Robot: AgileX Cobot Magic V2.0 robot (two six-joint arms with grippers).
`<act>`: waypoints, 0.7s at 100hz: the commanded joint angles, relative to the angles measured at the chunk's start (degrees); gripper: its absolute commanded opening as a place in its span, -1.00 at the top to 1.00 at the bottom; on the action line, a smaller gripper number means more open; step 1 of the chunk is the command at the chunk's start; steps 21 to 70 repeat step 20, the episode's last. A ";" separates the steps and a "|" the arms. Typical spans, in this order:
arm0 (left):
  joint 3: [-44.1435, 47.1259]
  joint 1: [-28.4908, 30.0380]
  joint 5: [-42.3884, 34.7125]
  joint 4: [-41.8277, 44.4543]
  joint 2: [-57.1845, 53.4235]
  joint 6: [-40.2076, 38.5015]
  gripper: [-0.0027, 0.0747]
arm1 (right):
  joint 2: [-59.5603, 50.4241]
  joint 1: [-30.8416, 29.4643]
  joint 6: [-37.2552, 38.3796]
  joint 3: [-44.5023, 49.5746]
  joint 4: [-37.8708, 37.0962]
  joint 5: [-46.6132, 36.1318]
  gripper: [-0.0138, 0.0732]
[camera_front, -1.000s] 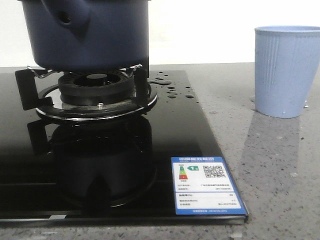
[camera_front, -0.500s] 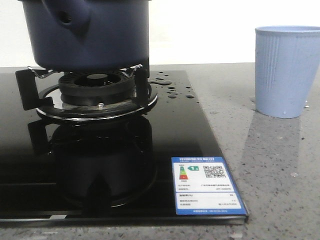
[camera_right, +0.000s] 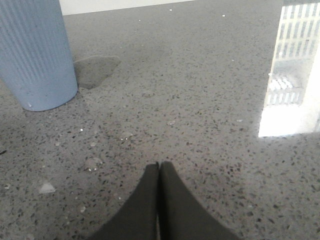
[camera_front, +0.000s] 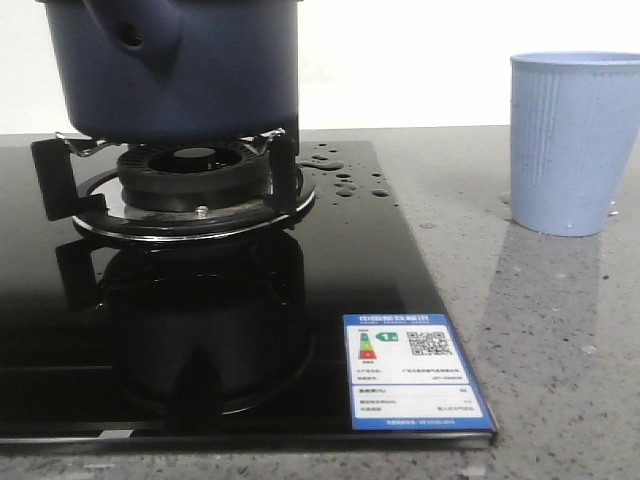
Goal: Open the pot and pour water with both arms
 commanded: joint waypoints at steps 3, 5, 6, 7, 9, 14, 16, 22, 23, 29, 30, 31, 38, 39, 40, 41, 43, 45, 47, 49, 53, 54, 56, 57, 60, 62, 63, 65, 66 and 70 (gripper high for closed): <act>2.22 0.04 -3.05 -0.32 -1.47 -0.46 0.98 | -1.23 -0.33 -0.60 0.32 0.00 -1.83 0.83; 2.22 0.04 -3.05 -0.32 -1.47 -0.46 0.98 | -1.23 -0.33 -0.60 0.32 0.00 -1.83 0.83; 2.22 0.04 -3.05 -0.32 -1.47 -0.46 0.98 | -1.23 -0.33 -0.60 0.32 0.00 -1.83 0.83; 2.22 0.04 -3.05 -0.32 -1.47 -0.46 0.98 | -1.23 -0.33 -0.60 0.32 0.00 -1.83 0.83; 2.22 0.04 -3.05 -0.32 -1.47 -0.46 0.98 | -1.23 -0.33 -0.60 0.32 0.00 -1.83 0.83; 2.22 0.04 -3.05 -0.32 -1.47 -0.46 0.98 | -1.23 -0.33 -0.60 0.32 0.00 -1.83 0.83; 2.22 0.04 -3.05 -0.32 -1.47 -0.46 0.98 | -1.23 -0.33 -0.60 0.32 0.00 -1.83 0.83; 2.22 0.04 -3.05 -0.32 -1.47 -0.46 0.98 | -1.23 -0.33 -0.60 0.32 0.00 -1.83 0.83; 2.22 0.04 -3.05 -0.32 -1.47 -0.46 0.98 | -1.23 -0.33 -0.60 0.32 0.00 -1.83 0.83; 2.22 0.04 -3.05 -0.32 -1.47 -0.46 0.98 | -1.23 -0.33 -0.60 0.32 0.00 -1.83 0.83; 2.22 0.04 -3.05 -0.32 -1.47 -0.46 0.98 | -1.23 -0.33 -0.60 0.32 0.00 -1.83 0.83; 2.22 0.04 -3.05 -0.32 -1.47 -0.46 0.98 | -1.23 -0.33 -0.60 0.32 0.00 -1.83 0.83; 2.22 0.04 -3.05 -0.32 -1.47 -0.46 0.98 | -1.23 -0.33 -0.60 0.32 0.00 -1.83 0.83; 2.22 0.04 -3.05 -0.32 -1.47 -0.46 0.98 | -1.23 -0.33 -0.60 0.32 0.00 -1.83 0.83; 2.22 0.04 -3.05 -0.32 -1.47 -0.46 0.98 | -1.23 -0.33 -0.60 0.32 0.00 -1.83 0.83; 2.22 0.04 -3.05 -0.32 -1.47 -0.46 0.98 | -1.23 -0.33 -0.60 0.32 0.00 -1.83 0.83; 2.22 0.04 -3.05 -0.32 -1.47 -0.46 0.98 | -1.23 -0.33 -0.60 0.32 0.00 -1.83 0.83; 2.22 0.04 -3.05 -0.32 -1.47 -0.46 0.98 | -1.23 -0.33 -0.60 0.32 0.00 -1.83 0.83; 2.22 0.04 -3.05 -0.32 -1.47 -0.46 0.98 | -1.23 -0.33 -0.60 0.32 0.00 -1.83 0.83; 2.22 0.04 -3.05 -0.32 -1.47 -0.46 0.98 | -1.23 -0.33 -0.60 0.32 0.00 -1.83 0.83; 2.22 0.04 -3.05 -0.32 -1.47 -0.46 0.98 | -1.23 -0.33 -0.60 0.32 0.00 -1.83 0.83; 2.22 0.04 -3.05 -0.32 -1.47 -0.46 0.98 | -1.23 -0.33 -0.60 0.32 0.00 -1.83 0.83; 2.22 0.04 -3.05 -0.32 -1.47 -0.46 0.98 | -1.23 -0.33 -0.60 0.32 0.00 -1.83 0.83; 2.22 0.04 -3.05 -0.32 -1.47 -0.46 0.98 | -1.23 -0.33 -0.60 0.32 0.00 -1.83 0.83; 2.22 0.04 -3.05 -0.32 -1.47 -0.46 0.98 | -1.23 -0.33 -0.60 0.32 0.00 -1.83 0.83; 2.22 0.04 -3.05 -0.32 -1.47 -0.46 0.98 | -1.23 -0.33 -0.60 0.32 0.00 -1.83 0.83; 2.22 0.04 -3.05 -0.32 -1.47 -0.46 0.98 | -1.23 -0.33 -0.60 0.32 0.00 -1.83 0.83; 2.22 0.04 -3.05 -0.32 -1.47 -0.46 0.98 | -1.23 -0.33 -0.60 0.32 0.00 -1.83 0.83; 2.22 0.04 -3.05 -0.32 -1.47 -0.46 0.98 | -1.23 -0.33 -0.60 0.32 0.00 -1.83 0.83; 2.22 0.04 -3.05 -0.32 -1.47 -0.46 0.98 | -1.23 -0.33 -0.60 0.32 0.00 -1.83 0.83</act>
